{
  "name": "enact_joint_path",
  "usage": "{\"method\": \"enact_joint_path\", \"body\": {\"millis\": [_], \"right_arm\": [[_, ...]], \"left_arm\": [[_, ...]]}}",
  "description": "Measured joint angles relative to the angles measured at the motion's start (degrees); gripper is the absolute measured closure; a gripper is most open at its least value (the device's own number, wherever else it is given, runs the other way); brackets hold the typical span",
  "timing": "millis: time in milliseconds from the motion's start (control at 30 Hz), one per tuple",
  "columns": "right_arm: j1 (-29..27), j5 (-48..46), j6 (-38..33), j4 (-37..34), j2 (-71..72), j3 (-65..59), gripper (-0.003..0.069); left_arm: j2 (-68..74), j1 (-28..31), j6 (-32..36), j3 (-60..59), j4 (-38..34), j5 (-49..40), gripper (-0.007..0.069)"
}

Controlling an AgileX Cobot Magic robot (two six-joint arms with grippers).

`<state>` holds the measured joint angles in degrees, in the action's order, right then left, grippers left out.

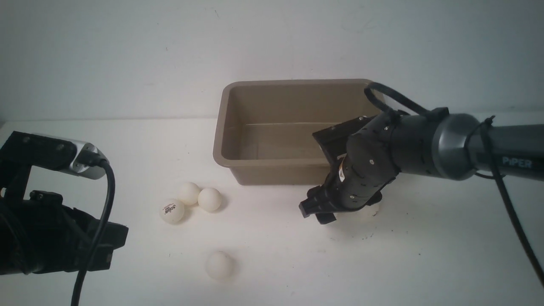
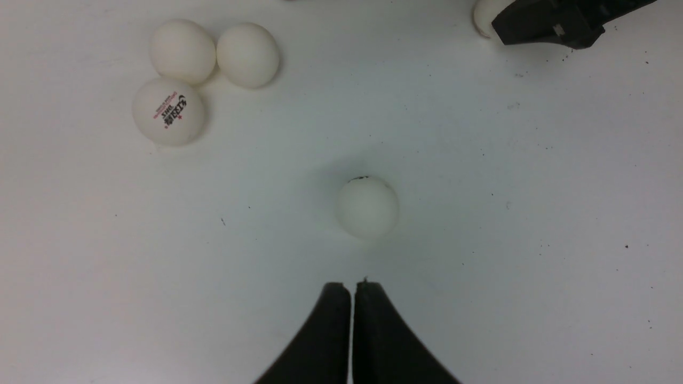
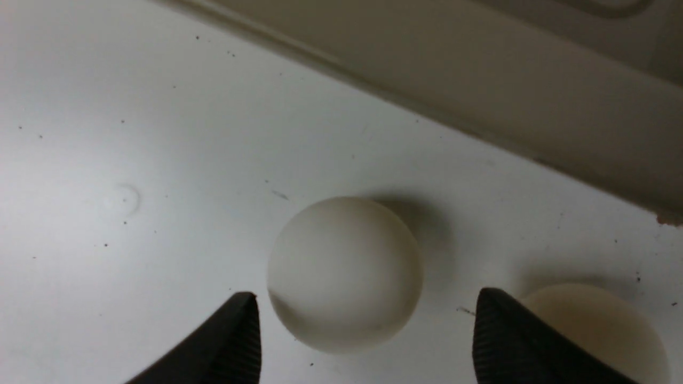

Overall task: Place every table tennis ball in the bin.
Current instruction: Use the right arm to clamp the table tennis ball closest to it

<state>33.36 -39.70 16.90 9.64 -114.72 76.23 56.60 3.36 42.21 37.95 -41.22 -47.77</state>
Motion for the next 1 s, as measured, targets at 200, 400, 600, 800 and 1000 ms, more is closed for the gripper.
{"method": "enact_joint_path", "body": {"millis": [200, 400, 600, 800, 1000], "right_arm": [[0.0, 2.6, -0.2, -0.7, -1.5, 0.0, 0.0177], [0.0, 3.0, -2.5, -2.8, -4.1, 2.3, 0.0177], [0.0, 3.1, -3.3, -4.3, -6.4, 7.2, 0.0177], [0.0, 0.3, -3.0, -4.7, -9.5, 11.6, 0.0251], [0.5, -0.6, -3.0, -3.6, -10.2, 12.9, 0.0306]], "left_arm": [[0.0, 0.0, 0.0, 0.0, 0.0, 0.0, 0.0628], [0.0, 0.0, 0.0, 0.0, 0.0, 0.0, 0.0628], [0.0, 0.0, 0.1, 0.0, 0.0, 0.0, 0.0628], [0.0, 0.0, 0.1, 0.0, 0.0, 0.0, 0.0628], [0.0, 0.0, 0.1, 0.0, 0.0, 0.0, 0.0628]]}}
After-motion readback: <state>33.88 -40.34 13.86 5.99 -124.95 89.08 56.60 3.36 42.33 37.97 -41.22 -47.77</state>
